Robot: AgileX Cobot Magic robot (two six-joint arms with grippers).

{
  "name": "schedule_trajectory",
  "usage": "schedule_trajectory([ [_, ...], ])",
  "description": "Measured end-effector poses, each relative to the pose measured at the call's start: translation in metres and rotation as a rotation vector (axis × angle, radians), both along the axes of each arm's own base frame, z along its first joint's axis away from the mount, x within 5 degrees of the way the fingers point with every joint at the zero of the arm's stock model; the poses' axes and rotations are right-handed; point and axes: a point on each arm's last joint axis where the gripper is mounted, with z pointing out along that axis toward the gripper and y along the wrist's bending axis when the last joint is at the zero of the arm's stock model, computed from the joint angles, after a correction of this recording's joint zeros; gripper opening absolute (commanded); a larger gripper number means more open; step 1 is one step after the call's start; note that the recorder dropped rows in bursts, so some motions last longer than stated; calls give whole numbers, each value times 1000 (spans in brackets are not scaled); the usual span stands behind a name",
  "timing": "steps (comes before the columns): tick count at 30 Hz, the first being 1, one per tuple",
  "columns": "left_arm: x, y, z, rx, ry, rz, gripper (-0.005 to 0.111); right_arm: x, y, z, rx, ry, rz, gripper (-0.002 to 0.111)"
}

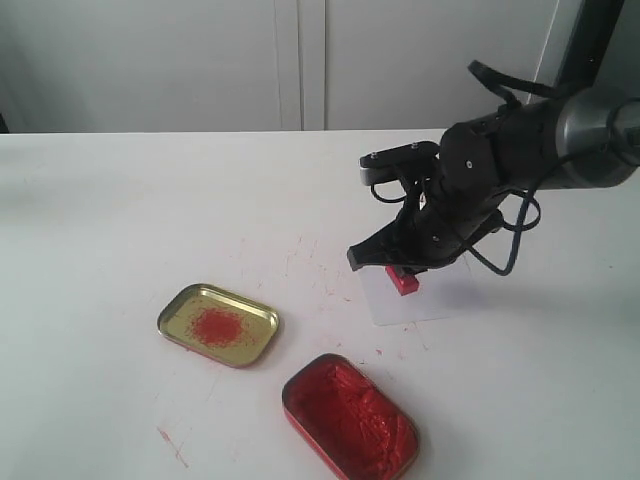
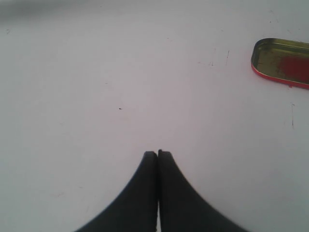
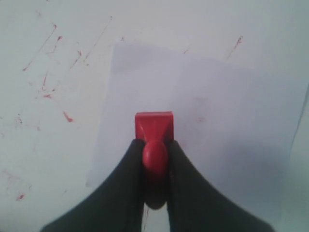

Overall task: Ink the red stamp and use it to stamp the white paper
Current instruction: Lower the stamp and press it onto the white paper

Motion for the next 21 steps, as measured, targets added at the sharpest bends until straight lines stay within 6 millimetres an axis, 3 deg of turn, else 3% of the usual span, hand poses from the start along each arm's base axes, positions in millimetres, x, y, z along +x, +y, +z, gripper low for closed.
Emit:
schedule_trajectory([
  [8, 0, 0, 0, 0, 0, 0, 0, 19, -4, 1, -18, 39, -36, 0],
  [21, 0, 0, 0, 0, 0, 0, 0, 25, -15, -2, -26, 57, -68, 0],
])
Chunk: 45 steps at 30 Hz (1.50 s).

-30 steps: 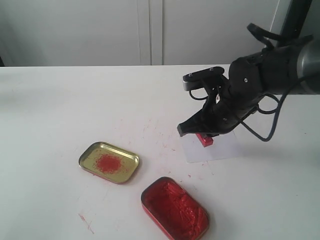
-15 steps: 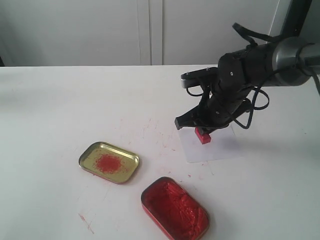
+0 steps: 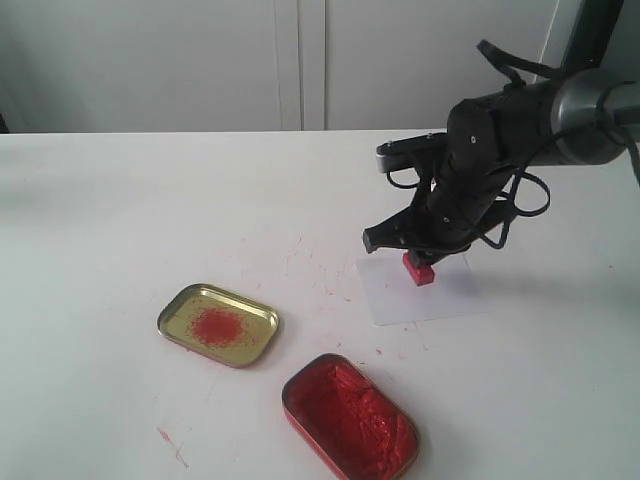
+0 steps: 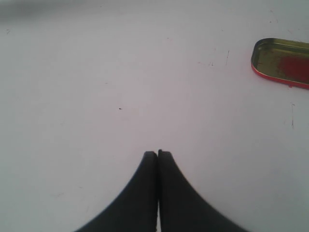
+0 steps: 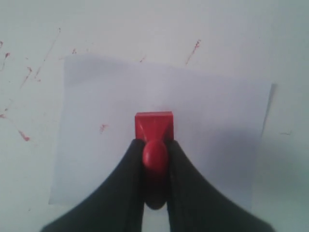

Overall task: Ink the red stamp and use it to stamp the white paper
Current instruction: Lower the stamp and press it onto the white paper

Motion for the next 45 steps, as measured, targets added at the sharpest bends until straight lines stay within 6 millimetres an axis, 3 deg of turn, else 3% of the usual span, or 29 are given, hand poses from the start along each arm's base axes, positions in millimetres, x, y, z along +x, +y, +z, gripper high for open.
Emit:
schedule_trajectory([
  [5, 0, 0, 0, 0, 0, 0, 0, 4, 1, -23, -19, 50, -4, 0],
  [13, 0, 0, 0, 0, 0, 0, 0, 7, 2, -37, -44, 111, -8, 0],
  [25, 0, 0, 0, 0, 0, 0, 0, 7, 2, -37, -47, 119, -8, 0],
  [45, 0, 0, 0, 0, 0, 0, 0, 4, 3, -19, 17, 56, -30, 0],
])
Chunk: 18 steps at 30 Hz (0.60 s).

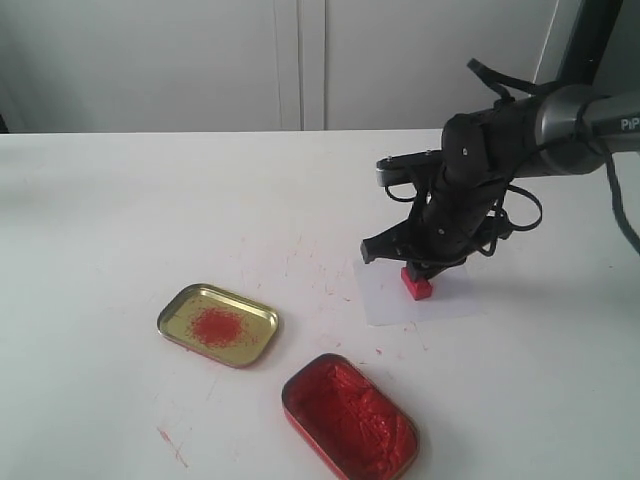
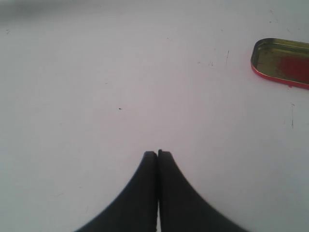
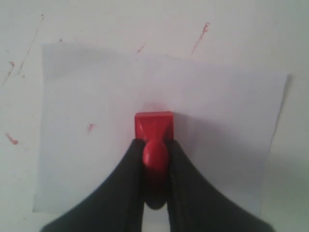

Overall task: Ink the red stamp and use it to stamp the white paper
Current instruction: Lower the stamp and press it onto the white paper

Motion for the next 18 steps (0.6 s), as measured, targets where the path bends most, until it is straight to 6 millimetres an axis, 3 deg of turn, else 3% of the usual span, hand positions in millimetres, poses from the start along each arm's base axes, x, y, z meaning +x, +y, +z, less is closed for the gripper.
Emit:
schedule_trajectory([
  [11, 0, 0, 0, 0, 0, 0, 0, 1, -2, 12, 85, 18, -53, 0],
  [18, 0, 0, 0, 0, 0, 0, 0, 9, -19, 13, 199, 78, -94, 0],
])
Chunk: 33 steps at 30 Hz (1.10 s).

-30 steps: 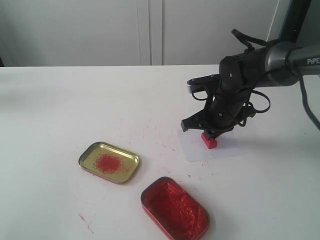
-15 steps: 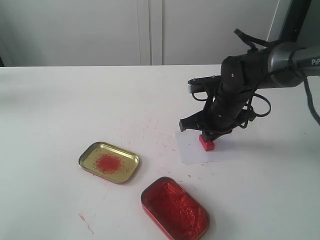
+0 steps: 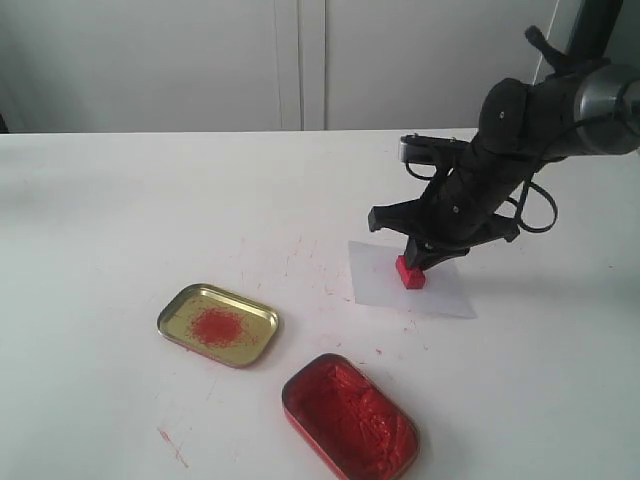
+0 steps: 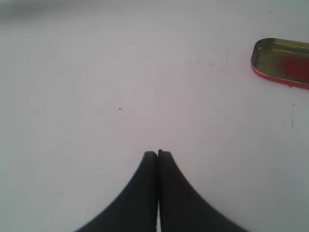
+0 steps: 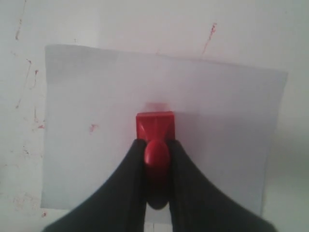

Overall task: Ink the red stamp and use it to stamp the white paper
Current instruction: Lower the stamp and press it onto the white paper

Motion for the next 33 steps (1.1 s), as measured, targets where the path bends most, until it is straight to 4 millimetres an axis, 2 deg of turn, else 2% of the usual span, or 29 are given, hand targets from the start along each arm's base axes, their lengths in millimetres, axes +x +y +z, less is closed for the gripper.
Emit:
schedule_trajectory([
  [3, 0, 0, 0, 0, 0, 0, 0, 2, -5, -8, 30, 33, -6, 0],
  [7, 0, 0, 0, 0, 0, 0, 0, 5, -12, -9, 37, 34, -18, 0],
  [15, 0, 0, 0, 0, 0, 0, 0, 4, -7, -16, 81, 70, -9, 0],
  [33, 0, 0, 0, 0, 0, 0, 0, 9, -23, -22, 151, 116, -32, 0],
])
